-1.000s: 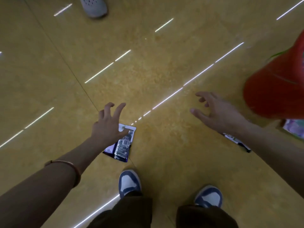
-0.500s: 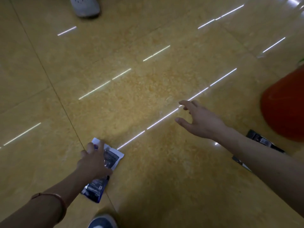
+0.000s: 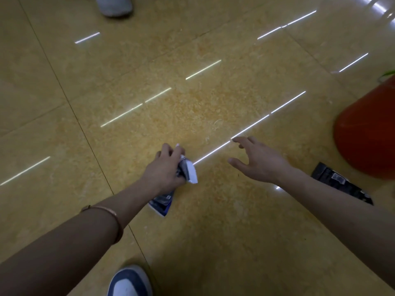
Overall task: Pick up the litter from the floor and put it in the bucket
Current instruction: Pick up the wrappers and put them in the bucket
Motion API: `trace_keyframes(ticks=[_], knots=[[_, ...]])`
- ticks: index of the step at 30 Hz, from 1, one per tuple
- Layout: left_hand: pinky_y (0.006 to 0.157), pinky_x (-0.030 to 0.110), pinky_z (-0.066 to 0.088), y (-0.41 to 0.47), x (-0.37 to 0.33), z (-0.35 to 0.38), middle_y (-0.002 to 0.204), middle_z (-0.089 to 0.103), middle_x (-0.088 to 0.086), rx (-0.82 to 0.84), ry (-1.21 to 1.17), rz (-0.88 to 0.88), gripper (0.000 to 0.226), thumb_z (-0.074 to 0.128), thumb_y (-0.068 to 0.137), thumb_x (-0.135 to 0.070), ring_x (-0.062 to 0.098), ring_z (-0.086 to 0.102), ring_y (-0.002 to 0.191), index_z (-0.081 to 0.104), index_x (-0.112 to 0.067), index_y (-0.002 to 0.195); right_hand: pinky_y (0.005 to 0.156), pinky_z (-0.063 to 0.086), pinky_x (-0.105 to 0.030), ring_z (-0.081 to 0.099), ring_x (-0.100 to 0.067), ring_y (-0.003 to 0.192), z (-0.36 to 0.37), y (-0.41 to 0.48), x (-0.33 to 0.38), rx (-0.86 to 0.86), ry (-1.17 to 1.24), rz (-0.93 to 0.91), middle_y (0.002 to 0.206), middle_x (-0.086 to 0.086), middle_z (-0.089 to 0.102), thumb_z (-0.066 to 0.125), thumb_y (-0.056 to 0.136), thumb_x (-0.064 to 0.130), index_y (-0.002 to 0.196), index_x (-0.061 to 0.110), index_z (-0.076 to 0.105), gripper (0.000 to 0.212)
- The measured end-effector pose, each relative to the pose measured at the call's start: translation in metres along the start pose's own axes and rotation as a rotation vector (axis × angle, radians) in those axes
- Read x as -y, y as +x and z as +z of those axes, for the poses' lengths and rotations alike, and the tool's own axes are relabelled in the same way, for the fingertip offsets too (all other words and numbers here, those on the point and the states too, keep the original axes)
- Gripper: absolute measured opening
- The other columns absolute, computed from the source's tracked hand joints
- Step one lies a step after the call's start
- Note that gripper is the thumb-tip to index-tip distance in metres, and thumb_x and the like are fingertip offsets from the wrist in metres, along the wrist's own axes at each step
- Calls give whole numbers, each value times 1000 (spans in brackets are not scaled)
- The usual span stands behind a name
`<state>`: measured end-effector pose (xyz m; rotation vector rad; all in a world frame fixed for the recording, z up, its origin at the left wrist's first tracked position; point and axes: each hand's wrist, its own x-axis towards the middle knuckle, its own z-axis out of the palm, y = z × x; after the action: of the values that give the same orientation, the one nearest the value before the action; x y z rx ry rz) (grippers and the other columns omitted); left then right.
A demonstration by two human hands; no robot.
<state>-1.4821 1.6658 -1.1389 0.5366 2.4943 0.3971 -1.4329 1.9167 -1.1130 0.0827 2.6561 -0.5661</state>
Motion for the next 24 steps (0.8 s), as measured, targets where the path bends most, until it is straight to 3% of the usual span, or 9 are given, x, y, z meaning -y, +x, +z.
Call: trace_keyframes(ticks=[4, 7, 12, 16, 24], knots=[[78, 45, 51, 13, -42, -16, 121, 33, 7, -38, -30, 194, 64, 67, 78, -31, 28, 47, 104, 35, -25, 133, 86, 45, -35, 48, -22, 122, -5, -12, -15, 23, -17, 24, 139, -1, 41, 48, 87, 59, 144, 26, 27, 68], [80, 43, 51, 16, -63, -23, 124, 35, 5, -63, -53, 260, 62, 64, 80, -32, 24, 49, 103, 35, -28, 136, 94, 45, -40, 42, -23, 129, -10, -21, -34, 68, -36, 79, 144, -3, 36, 53, 86, 57, 146, 27, 23, 74], [83, 40, 49, 14, -77, -24, 128, 37, 0, -90, -75, 279, 71, 63, 81, -29, 21, 50, 105, 28, -31, 143, 111, 26, -46, 10, -32, 143, -18, -44, -82, 229, -122, 291, 157, -8, 8, 67, 78, 52, 150, 29, 0, 102], [84, 41, 48, 12, -82, -25, 132, 40, 0, -99, -87, 271, 79, 64, 78, -27, 21, 50, 110, 23, -24, 146, 115, 14, -49, -15, -32, 144, -15, -69, -133, 301, -114, 509, 156, -12, -20, 75, 69, 55, 147, 30, -21, 126], [84, 41, 49, 15, -96, -15, 131, 41, -4, -68, -54, 264, 73, 64, 80, -30, 18, 50, 110, 28, -25, 143, 117, 12, -51, -20, -33, 143, -9, -93, -161, 293, -113, 580, 153, -14, -29, 79, 62, 57, 142, 33, -31, 138]])
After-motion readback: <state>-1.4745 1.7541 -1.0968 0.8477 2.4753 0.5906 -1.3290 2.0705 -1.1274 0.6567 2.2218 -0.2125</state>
